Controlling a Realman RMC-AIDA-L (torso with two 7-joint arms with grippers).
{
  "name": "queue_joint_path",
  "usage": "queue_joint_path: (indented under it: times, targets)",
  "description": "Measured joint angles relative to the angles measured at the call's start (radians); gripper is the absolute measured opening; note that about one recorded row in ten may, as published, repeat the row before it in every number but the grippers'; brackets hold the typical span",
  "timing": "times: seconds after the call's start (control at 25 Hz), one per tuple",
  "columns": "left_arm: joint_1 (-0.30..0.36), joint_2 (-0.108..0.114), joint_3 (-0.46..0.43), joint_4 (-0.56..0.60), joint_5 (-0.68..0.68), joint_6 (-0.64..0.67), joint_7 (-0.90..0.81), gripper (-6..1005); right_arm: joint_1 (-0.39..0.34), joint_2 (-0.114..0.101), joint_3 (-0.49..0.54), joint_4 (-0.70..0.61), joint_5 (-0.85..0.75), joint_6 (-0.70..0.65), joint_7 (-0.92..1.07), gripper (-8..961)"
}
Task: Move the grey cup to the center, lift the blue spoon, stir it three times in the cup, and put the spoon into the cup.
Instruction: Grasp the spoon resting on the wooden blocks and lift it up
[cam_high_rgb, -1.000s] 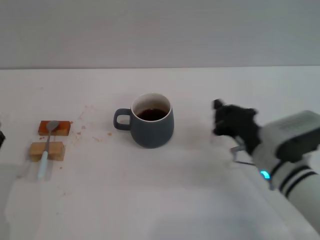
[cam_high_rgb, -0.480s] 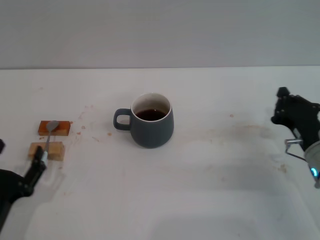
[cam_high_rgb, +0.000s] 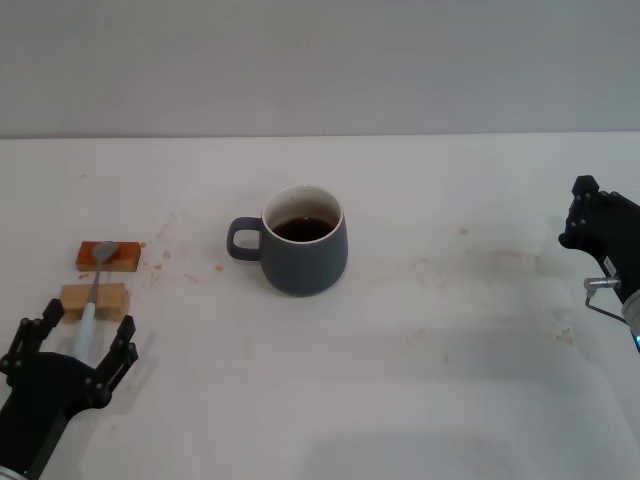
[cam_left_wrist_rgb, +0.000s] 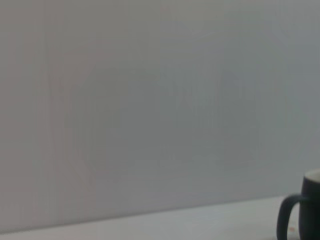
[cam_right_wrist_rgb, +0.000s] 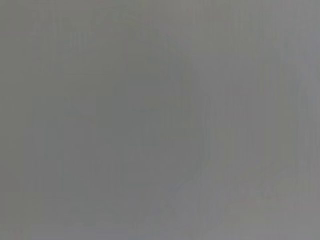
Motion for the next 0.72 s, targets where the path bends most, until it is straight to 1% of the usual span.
queue_joint_path:
  times: [0.28, 0.72]
  targets:
    - [-0.020, 0.000, -0.009, 0.000, -0.020, -0.063, 0.004, 758, 0.000, 0.000, 0.001, -0.006, 0.000, 0.001, 0.000, -2]
    - [-0.027, 0.001, -0.010, 0.009, -0.049, -0.093, 0.003, 737, 0.000, 0.000, 0.001, -0.005, 0.000, 0.001, 0.000, -2]
